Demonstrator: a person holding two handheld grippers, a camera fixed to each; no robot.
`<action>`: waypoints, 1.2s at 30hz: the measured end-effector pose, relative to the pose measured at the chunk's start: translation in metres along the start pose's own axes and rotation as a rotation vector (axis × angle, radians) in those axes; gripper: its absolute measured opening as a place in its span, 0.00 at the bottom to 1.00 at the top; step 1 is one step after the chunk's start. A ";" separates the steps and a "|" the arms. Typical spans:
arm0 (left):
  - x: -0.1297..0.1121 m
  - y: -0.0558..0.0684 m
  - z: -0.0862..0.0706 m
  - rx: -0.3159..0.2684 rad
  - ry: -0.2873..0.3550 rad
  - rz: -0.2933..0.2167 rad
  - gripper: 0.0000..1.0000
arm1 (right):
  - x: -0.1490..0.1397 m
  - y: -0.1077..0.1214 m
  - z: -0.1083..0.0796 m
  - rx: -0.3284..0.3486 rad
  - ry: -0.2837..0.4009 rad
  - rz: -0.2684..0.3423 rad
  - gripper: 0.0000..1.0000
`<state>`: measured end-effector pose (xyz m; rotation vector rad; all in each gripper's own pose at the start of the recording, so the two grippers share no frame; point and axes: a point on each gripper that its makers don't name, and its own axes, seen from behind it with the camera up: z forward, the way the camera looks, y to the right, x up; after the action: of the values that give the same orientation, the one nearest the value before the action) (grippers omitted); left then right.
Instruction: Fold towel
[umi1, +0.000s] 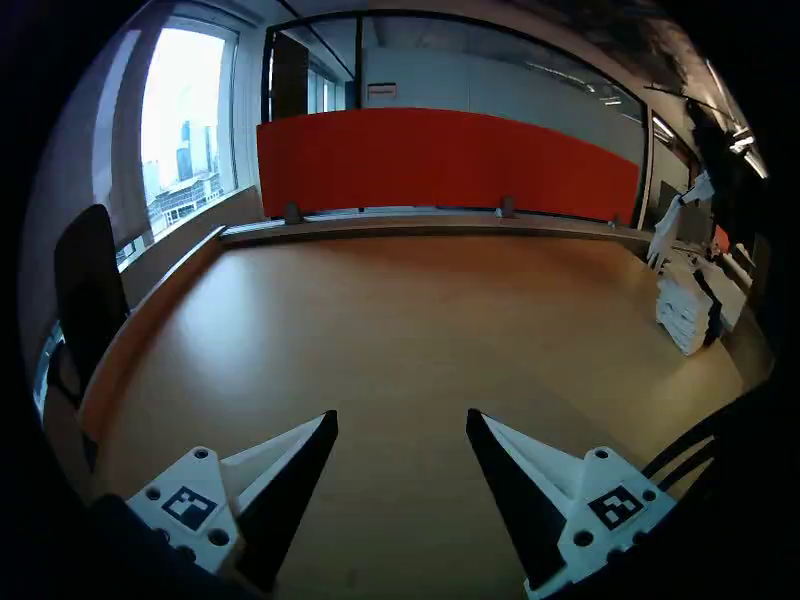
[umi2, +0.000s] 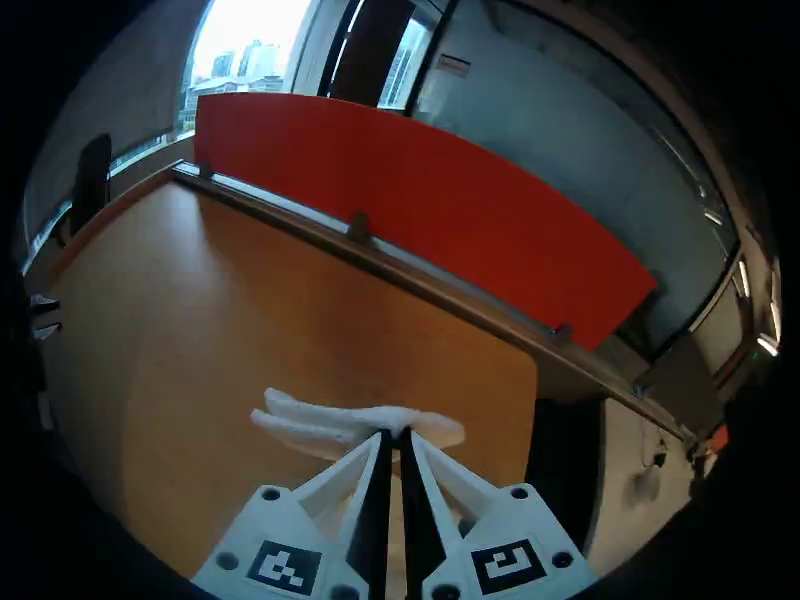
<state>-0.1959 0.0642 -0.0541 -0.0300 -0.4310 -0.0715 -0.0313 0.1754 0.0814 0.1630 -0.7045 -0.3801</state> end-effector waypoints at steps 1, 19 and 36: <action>0.000 0.000 0.000 -0.001 0.000 0.001 0.96 | -0.003 0.001 -0.002 -0.001 -0.002 0.005 0.05; -0.001 0.004 -0.003 -0.011 -0.002 0.016 0.96 | -0.105 0.007 -0.036 -0.029 -0.103 0.140 0.05; -0.004 0.003 -0.008 -0.007 -0.002 0.022 0.96 | -0.182 0.020 -0.034 -0.050 -0.227 0.210 0.05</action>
<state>-0.1960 0.0669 -0.0630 -0.0415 -0.4324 -0.0513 -0.1296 0.2662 -0.0477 -0.0032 -0.9263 -0.2162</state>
